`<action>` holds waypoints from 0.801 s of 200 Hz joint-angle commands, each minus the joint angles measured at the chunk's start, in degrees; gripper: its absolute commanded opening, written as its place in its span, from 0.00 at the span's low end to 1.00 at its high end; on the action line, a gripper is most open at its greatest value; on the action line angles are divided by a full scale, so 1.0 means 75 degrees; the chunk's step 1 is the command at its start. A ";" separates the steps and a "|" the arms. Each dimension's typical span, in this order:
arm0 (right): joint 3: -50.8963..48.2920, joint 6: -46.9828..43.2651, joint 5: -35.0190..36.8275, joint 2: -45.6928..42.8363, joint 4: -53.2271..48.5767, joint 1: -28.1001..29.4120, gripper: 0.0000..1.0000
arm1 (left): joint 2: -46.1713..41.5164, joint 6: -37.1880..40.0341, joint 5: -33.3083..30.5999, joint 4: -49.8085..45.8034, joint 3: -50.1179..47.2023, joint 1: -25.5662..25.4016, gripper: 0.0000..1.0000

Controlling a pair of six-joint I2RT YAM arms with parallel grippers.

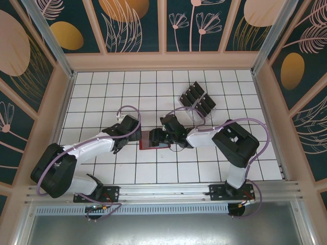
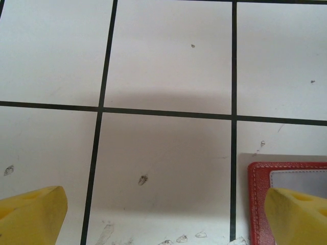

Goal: Put the credit cards into the card holder

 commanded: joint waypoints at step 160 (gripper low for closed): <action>0.1929 -0.1285 0.1115 0.0600 -0.2552 0.0589 0.57 | -0.0225 0.0156 0.0125 0.0235 -0.0200 0.0183 0.98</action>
